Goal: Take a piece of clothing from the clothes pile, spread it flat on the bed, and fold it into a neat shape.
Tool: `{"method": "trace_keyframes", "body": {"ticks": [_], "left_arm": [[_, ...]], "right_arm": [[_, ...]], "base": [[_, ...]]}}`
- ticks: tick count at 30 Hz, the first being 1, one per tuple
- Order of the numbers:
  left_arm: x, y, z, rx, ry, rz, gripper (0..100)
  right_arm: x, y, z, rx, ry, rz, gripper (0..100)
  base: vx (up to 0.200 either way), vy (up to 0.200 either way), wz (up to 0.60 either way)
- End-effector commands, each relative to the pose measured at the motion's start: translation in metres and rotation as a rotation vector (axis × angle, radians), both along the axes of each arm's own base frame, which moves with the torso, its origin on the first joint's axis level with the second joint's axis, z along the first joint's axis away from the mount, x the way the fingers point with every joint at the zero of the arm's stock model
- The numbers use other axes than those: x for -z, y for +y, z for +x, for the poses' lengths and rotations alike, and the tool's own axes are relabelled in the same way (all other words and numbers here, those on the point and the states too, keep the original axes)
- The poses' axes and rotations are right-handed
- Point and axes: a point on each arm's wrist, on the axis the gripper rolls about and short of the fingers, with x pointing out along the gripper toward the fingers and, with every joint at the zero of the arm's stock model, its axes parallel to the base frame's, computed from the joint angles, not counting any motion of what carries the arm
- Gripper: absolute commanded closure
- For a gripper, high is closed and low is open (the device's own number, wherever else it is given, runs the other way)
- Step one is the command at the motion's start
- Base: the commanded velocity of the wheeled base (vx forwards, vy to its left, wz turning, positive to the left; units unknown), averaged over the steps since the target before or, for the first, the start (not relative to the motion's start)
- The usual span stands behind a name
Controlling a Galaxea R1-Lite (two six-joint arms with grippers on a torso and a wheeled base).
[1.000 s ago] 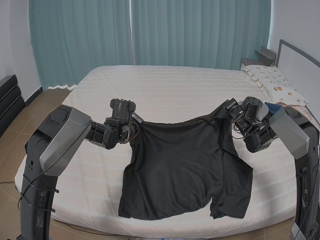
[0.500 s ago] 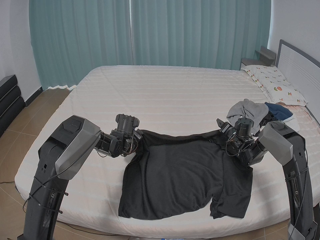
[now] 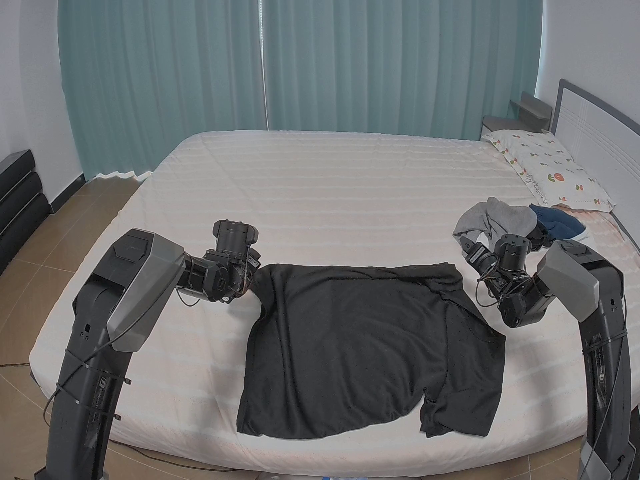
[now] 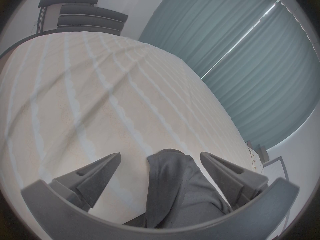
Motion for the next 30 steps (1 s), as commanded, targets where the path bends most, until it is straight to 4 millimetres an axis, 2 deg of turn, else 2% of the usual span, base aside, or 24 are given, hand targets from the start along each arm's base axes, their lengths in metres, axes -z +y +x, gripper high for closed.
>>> {"method": "trace_keyframes", "body": {"ticks": [1,6,10,15,18,26,30], "left_arm": [[0.002,0.008,-0.002,0.024,0.052,-0.010,0],[0.005,0.012,-0.009,0.052,0.161,-0.006,0],[-0.009,0.017,-0.013,0.048,0.155,-0.013,0],[-0.028,0.021,-0.035,0.105,0.179,-0.068,0],[-0.033,0.024,-0.051,0.128,0.195,-0.089,0],[-0.011,0.027,-0.086,0.098,0.153,-0.168,0],[-0.008,0.028,-0.093,0.079,0.113,-0.208,0]], "right_arm": [[-0.004,0.002,-0.004,-0.011,0.005,0.002,0],[-0.001,0.006,-0.008,-0.026,0.025,0.001,0],[-0.006,0.007,-0.016,-0.072,0.044,0.009,0],[0.001,0.009,-0.025,-0.116,0.097,0.012,0],[0.008,0.010,-0.025,-0.137,0.123,0.013,0],[0.033,0.017,-0.011,-0.192,0.152,-0.030,0],[0.031,0.017,-0.001,-0.202,0.138,-0.076,0]], "base": [[0.000,0.000,0.00],[0.000,0.000,0.00],[0.000,0.000,0.00],[0.000,0.000,0.00],[0.000,0.000,0.00],[0.000,0.000,0.00],[0.000,0.000,0.00]]}}
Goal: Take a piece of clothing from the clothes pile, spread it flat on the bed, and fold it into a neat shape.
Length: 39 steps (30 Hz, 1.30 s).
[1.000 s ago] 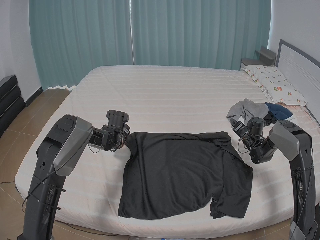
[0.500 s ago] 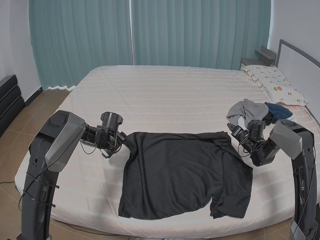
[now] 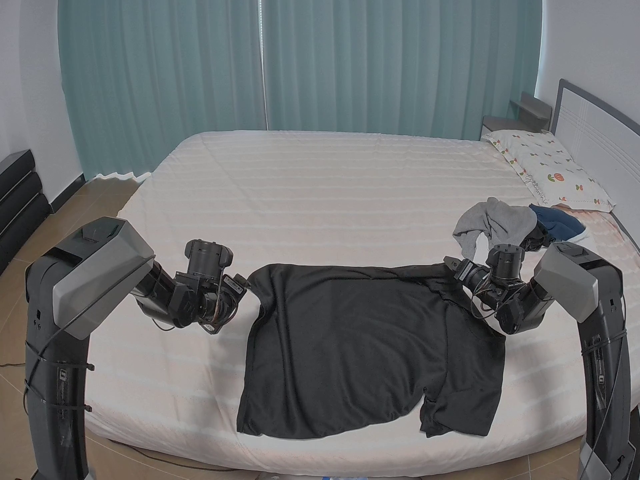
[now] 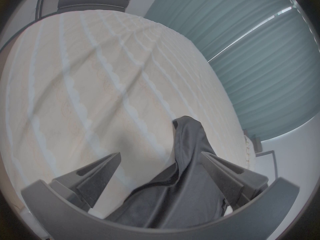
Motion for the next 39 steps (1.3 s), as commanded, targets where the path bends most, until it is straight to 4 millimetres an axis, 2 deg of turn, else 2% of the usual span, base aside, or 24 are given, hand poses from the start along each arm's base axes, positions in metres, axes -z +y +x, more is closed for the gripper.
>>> {"method": "trace_keyframes", "body": {"ticks": [1,5,9,10,12,17,19,22,28,32,36,37,39], "left_arm": [[-0.005,0.002,-0.018,-0.032,-0.029,-0.063,0],[-0.005,0.003,-0.021,-0.056,-0.048,-0.096,0],[-0.003,0.006,-0.031,-0.042,-0.109,-0.120,0],[-0.002,0.006,-0.032,-0.037,-0.120,-0.123,0],[-0.001,0.006,-0.034,-0.036,-0.126,-0.123,0],[0.000,0.006,-0.034,-0.037,-0.129,-0.125,0],[-0.001,0.006,-0.034,-0.037,-0.131,-0.126,0],[-0.001,0.007,-0.035,-0.038,-0.128,-0.126,0],[0.000,0.007,-0.035,-0.041,-0.128,-0.128,0],[0.001,0.007,-0.036,-0.039,-0.122,-0.124,0],[0.001,0.007,-0.036,-0.038,-0.120,-0.124,0],[0.001,0.007,-0.036,-0.038,-0.120,-0.124,0],[0.001,0.007,-0.036,-0.039,-0.121,-0.123,0]], "right_arm": [[0.015,0.003,0.017,-0.027,0.007,-0.049,0],[0.015,0.006,0.027,-0.026,0.009,-0.057,0],[0.025,0.009,0.034,-0.042,0.039,-0.093,0],[0.029,0.009,0.034,-0.045,0.043,-0.101,100],[0.032,0.009,0.036,-0.045,0.034,-0.106,100],[-0.002,0.004,0.062,0.038,-0.122,-0.133,100],[-0.003,0.003,0.068,0.064,-0.150,-0.136,100],[-0.014,0.002,0.082,0.120,-0.237,-0.139,100],[-0.008,0.009,0.082,0.101,-0.233,-0.138,100],[-0.011,0.004,0.081,0.110,-0.226,-0.132,100],[-0.013,-0.003,0.064,0.055,-0.151,-0.121,100],[-0.019,-0.004,0.057,0.021,-0.132,-0.107,0],[-0.026,-0.006,0.046,-0.024,-0.106,-0.066,0]], "base": [[0.000,0.000,0.00],[0.000,0.000,0.00],[0.000,0.000,0.00],[0.000,0.000,0.00],[0.000,0.000,0.00],[0.000,0.000,0.00],[0.000,0.000,0.00],[0.000,0.000,0.00],[0.000,0.000,0.00],[0.000,0.000,0.00],[0.000,0.000,0.00],[0.000,0.000,0.00],[0.000,0.000,0.00]]}}
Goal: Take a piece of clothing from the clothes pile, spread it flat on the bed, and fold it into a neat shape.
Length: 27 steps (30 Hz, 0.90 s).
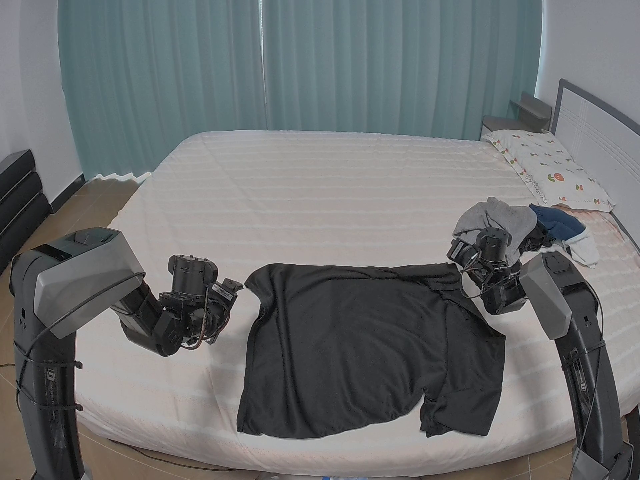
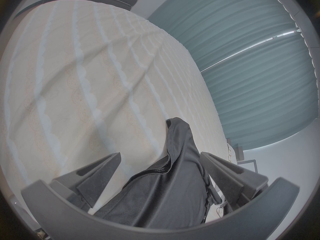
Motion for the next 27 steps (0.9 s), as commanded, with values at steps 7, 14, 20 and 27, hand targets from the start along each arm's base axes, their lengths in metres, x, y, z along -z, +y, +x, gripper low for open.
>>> {"method": "trace_keyframes", "body": {"ticks": [7,14,20,27], "left_arm": [[0.000,0.000,0.000,-0.001,0.000,0.000,0],[0.000,0.000,0.000,-0.001,0.000,0.000,0],[0.000,0.000,0.000,0.001,0.000,0.000,0],[0.000,0.000,0.000,0.000,0.000,0.001,0]], "right_arm": [[-0.018,-0.012,-0.035,-0.149,0.122,0.112,0],[0.012,-0.007,-0.035,-0.159,0.173,0.114,0],[0.020,-0.010,-0.033,-0.155,0.179,0.115,0],[0.032,-0.009,-0.030,-0.145,0.192,0.113,100]], "base": [[0.000,0.000,0.00],[0.000,0.000,0.00],[0.000,0.000,0.00],[0.000,0.000,0.00]]}}
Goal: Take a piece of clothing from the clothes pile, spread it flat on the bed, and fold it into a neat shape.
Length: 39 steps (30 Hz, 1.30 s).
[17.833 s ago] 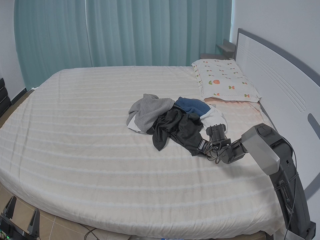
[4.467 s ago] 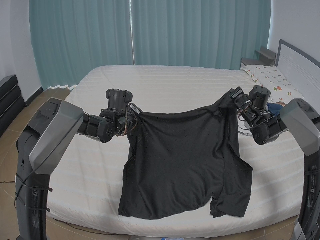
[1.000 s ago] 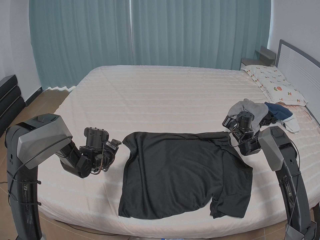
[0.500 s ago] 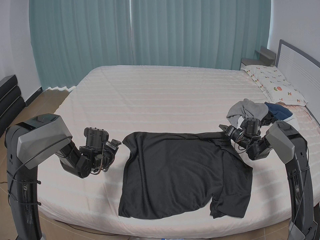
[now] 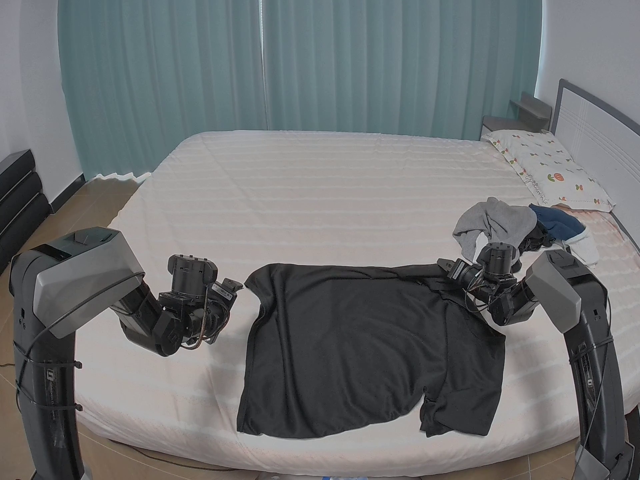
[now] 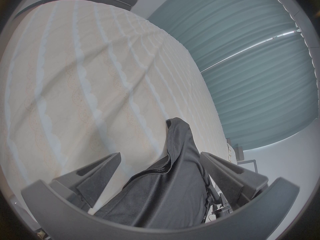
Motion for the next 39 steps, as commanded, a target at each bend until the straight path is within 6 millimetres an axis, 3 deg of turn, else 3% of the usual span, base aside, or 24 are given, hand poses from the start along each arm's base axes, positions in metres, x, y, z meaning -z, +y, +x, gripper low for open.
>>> {"method": "trace_keyframes", "body": {"ticks": [1,6,9,15,20,23,27,30,31,34,35,39], "left_arm": [[0.000,0.000,0.000,0.001,0.000,0.000,0],[0.000,0.000,0.000,-0.001,0.000,0.001,0],[0.000,0.000,0.000,-0.001,0.000,0.001,0],[0.000,0.000,0.000,-0.001,0.000,-0.001,0],[0.000,0.000,0.000,-0.001,0.000,0.001,0],[0.000,0.000,0.000,-0.001,0.000,0.001,0],[0.000,0.000,0.000,-0.001,0.000,0.001,0],[0.000,0.000,0.000,-0.001,0.000,-0.001,0],[0.000,-0.001,-0.001,0.000,0.002,0.000,0],[0.000,0.000,0.000,-0.002,-0.001,-0.002,0],[0.000,0.000,0.000,-0.003,-0.005,-0.005,0],[0.002,0.001,-0.005,0.004,-0.039,-0.006,0]], "right_arm": [[0.011,0.000,0.001,0.001,0.009,0.000,100],[0.003,-0.001,0.008,0.015,-0.032,0.000,100],[-0.030,-0.011,0.024,0.101,-0.155,-0.008,100],[-0.058,-0.011,0.041,0.175,-0.311,-0.007,100],[-0.047,-0.002,0.044,0.202,-0.335,-0.026,100],[-0.024,0.011,0.043,0.174,-0.299,-0.047,100],[0.000,0.012,0.041,0.163,-0.258,-0.093,100],[0.003,0.012,0.040,0.168,-0.251,-0.097,100],[-0.002,0.009,0.041,0.178,-0.253,-0.098,0],[-0.005,0.002,0.036,0.184,-0.230,-0.104,0],[-0.022,-0.004,0.026,0.187,-0.214,-0.093,0],[-0.049,-0.010,0.002,0.171,-0.211,-0.064,0]], "base": [[0.000,0.000,0.00],[0.000,0.000,0.00],[0.000,0.000,0.00],[0.000,0.000,0.00],[0.000,0.000,0.00],[0.000,0.000,0.00],[0.000,0.000,0.00],[0.000,0.000,0.00],[0.000,0.000,0.00],[0.000,0.000,0.00],[0.000,0.000,0.00],[0.000,0.000,0.00]]}}
